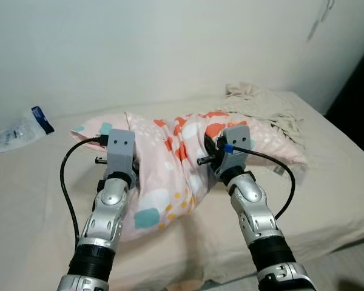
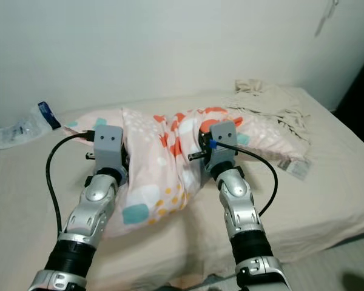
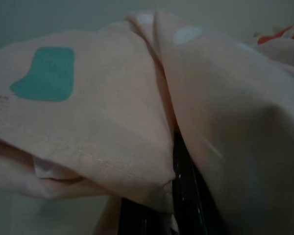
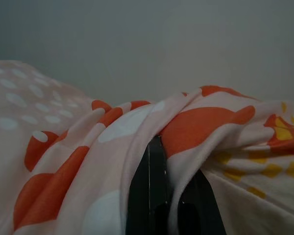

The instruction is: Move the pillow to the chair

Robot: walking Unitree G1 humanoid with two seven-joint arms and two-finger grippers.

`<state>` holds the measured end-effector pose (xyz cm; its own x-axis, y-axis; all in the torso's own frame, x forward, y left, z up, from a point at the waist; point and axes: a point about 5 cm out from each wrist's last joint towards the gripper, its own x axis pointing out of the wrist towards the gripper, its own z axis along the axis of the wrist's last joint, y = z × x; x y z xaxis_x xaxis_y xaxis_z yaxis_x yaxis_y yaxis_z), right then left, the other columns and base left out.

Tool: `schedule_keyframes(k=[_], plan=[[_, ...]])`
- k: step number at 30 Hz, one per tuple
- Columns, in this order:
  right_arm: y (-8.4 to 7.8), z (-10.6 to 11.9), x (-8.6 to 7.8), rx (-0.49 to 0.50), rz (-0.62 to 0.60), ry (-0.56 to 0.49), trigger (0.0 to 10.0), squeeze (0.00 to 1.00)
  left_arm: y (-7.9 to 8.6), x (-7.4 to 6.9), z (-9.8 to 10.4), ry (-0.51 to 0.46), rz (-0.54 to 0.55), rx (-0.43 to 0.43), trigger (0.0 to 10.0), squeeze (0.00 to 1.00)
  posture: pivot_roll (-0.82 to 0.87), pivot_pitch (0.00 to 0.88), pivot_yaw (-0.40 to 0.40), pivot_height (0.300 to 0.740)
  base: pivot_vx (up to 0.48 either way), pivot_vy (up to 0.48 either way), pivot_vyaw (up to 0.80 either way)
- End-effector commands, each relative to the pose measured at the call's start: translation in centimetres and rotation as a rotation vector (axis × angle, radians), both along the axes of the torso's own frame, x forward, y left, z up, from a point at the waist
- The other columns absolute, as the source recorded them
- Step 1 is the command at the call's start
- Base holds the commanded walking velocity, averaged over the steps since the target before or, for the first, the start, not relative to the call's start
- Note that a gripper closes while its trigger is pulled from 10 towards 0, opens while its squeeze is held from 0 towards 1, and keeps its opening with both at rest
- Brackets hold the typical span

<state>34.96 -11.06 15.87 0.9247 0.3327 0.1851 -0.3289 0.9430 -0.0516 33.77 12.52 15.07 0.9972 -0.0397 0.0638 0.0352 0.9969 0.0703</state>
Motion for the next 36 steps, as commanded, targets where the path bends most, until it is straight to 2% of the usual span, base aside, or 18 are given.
schedule_keyframes(k=[1, 7, 8, 9, 10, 11, 13, 15, 20, 24, 25, 30, 36], plan=[[2.3, 1.7, -0.2, 0.013, 0.094, -0.064, 10.0, 0.0, -1.1, 0.0, 0.8, -0.047, -0.052, 0.001, 10.0, 0.0, -0.03, 0.039, -0.029, 0.74, 0.0, 0.0, 0.0], [1.9, 2.0, 0.1, 0.035, 0.074, -0.056, 10.0, 0.0, -0.6, 0.2, 0.9, -0.049, -0.031, -0.005, 10.0, 0.0, -0.03, 0.033, -0.031, 0.74, 0.0, 0.0, 0.0], [1.8, 1.6, 0.3, 0.054, 0.067, -0.015, 10.0, 0.0, -0.3, 0.2, 0.8, -0.048, -0.025, -0.005, 10.0, 0.0, -0.03, 0.031, -0.033, 0.74, 0.0, 0.0, 0.0], [1.6, 0.4, 0.4, 0.098, 0.062, 0.067, 10.0, 0.0, 0.0, 0.2, 0.3, -0.041, -0.028, 0.003, 10.0, 0.0, -0.03, 0.026, -0.034, 0.74, 0.0, 0.0, 0.0], [1.2, -1.4, 0.3, 0.101, 0.041, 0.157, 10.0, 0.0, 0.3, -0.1, -0.9, -0.018, -0.037, 0.023, 10.0, 0.0, -0.04, 0.026, -0.033, 0.74, 0.0, 0.0, 0.0], [1.2, -1.4, 0.3, 0.101, 0.041, 0.157, 10.0, 0.0, 0.3, -0.1, -0.9, -0.018, -0.037, 0.023, 10.0, 0.0, -0.04, 0.026, -0.033, 0.74, 0.0, 0.0, 0.0], [0.7, -4.1, -0.1, 0.083, 0.01, 0.273, 10.0, 0.0, 0.9, -0.6, -2.8, 0.04, -0.045, 0.023, 10.0, 0.0, -0.03, 0.026, -0.033, 0.74, 0.0, 0.0, 0.0], [0.4, -4.9, -0.5, 0.067, -0.001, 0.293, 10.0, 0.0, 1.1, -0.8, -3.5, 0.064, -0.052, 0.028, 10.0, 0.0, -0.03, 0.028, -0.031, 0.74, 0.0, 0.0, 0.0], [0.1, -6.1, -1.6, 0.006, -0.021, 0.285, 10.0, 0.0, 0.6, -1.6, -4.4, 0.108, -0.134, 0.044, 10.0, 0.0, -0.02, 0.027, -0.028, 0.74, 0.0, 0.0, 0.0], [0.3, -6.6, -1.9, -0.025, 0.004, 0.296, 10.0, 0.0, 0.5, -1.6, -4.7, 0.119, -0.134, 0.071, 10.0, 0.0, -0.03, 0.028, -0.026, 0.74, 0.0, 0.0, 0.0], [0.6, -6.8, -2.1, -0.059, 0.03, 0.293, 10.0, 0.0, 0.6, -1.6, -5.1, 0.127, -0.115, 0.096, 10.0, 0.0, -0.03, 0.025, -0.023, 0.74, 0.0, 0.0, 0.0], [0.7, -6.6, -2.4, -0.1, 0.044, 0.264, 10.0, 0.0, 0.8, -1.5, -5.3, 0.129, -0.082, 0.099, 10.0, 0.0, -0.03, 0.028, -0.027, 0.74, 0.0, 0.0, 0.0], [1.3, -6.9, -2.7, -0.166, 0.089, 0.255, 10.0, 0.0, 0.4, -1.5, -5.3, 0.118, -0.102, 0.089, 10.0, 0.0, -0.03, 0.031, -0.03, 0.74, 0.0, 0.0, 0.0]])
